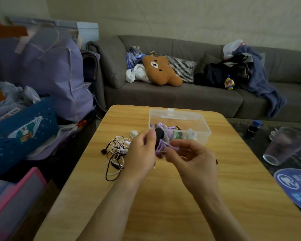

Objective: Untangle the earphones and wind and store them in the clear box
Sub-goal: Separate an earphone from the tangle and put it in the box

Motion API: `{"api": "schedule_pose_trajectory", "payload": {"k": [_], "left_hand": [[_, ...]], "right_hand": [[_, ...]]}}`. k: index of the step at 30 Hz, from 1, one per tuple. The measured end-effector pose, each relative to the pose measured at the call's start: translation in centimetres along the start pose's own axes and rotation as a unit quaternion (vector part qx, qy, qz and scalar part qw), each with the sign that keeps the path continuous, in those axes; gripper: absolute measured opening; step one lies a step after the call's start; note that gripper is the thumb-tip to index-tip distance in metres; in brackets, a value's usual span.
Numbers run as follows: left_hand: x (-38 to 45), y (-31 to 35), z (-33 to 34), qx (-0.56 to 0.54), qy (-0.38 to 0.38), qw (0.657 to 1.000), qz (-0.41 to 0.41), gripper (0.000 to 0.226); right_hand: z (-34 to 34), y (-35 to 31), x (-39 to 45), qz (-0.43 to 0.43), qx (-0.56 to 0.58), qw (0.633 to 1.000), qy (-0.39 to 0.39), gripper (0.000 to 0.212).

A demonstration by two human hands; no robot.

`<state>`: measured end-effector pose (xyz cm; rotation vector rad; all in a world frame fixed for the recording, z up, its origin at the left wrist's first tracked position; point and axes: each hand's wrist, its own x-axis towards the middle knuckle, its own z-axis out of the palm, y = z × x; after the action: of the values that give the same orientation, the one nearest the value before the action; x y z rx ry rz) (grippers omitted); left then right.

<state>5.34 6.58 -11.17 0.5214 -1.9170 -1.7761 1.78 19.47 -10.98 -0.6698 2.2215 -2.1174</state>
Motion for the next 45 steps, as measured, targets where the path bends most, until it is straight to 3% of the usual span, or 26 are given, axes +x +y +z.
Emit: {"api": "schedule_pose_trajectory", "payload": {"k": [5,9,14,18,21,24,28,34,37,39,42,45], "left_hand": [[-0.6,0.5,1.6,-0.239,0.039,0.965,-0.098,0.031],[-0.9,0.8,1.8,-0.35,0.051,0.927,-0.123,0.043],[-1.1,0.9,2.1,-0.404,0.051,0.905,-0.124,0.041],[-1.2,0.6,2.4,-0.396,0.05,0.912,-0.091,0.038],[-1.3,0.5,2.7,-0.357,0.047,0.932,-0.051,0.031],[-1.6,0.4,2.9,-0.224,0.04,0.973,0.039,0.015],[-1.8,0.3,2.9,-0.129,0.021,0.983,0.129,0.015],[-1.7,-0.5,3.2,-0.236,0.036,0.969,0.059,0.02],[-1.6,-0.4,3.3,-0.217,0.034,0.975,0.048,0.02],[-1.2,-0.1,3.0,-0.177,-0.01,0.983,0.042,0.027],[-0.4,0.1,2.3,-0.093,-0.042,0.991,0.086,0.035],[1.1,-0.6,0.9,0.166,0.025,0.972,0.165,0.041]], "right_hand": [[0.4,0.0,-0.1,0.012,0.003,0.999,-0.032,0.016],[1.0,0.2,-0.6,0.008,-0.027,0.999,-0.038,0.027],[1.9,0.7,-1.1,0.02,-0.001,1.0,-0.003,0.035],[1.9,0.9,-1.2,0.038,0.015,0.999,0.013,0.029],[1.8,1.0,-1.1,0.057,0.035,0.998,0.022,0.024],[1.6,1.0,-1.0,0.063,0.046,0.996,0.03,0.02],[1.3,1.1,-0.8,0.073,0.075,0.994,0.023,0.015],[2.0,1.2,-1.1,0.122,0.172,0.978,0.006,0.036],[1.7,1.1,-1.0,0.147,0.176,0.973,0.006,0.026],[1.3,0.6,-0.7,0.153,0.165,0.974,0.004,0.01],[-0.2,-0.5,0.8,0.117,0.069,0.989,0.052,0.002],[-2.3,-2.4,4.1,0.022,-0.137,0.984,0.113,0.006]]}}
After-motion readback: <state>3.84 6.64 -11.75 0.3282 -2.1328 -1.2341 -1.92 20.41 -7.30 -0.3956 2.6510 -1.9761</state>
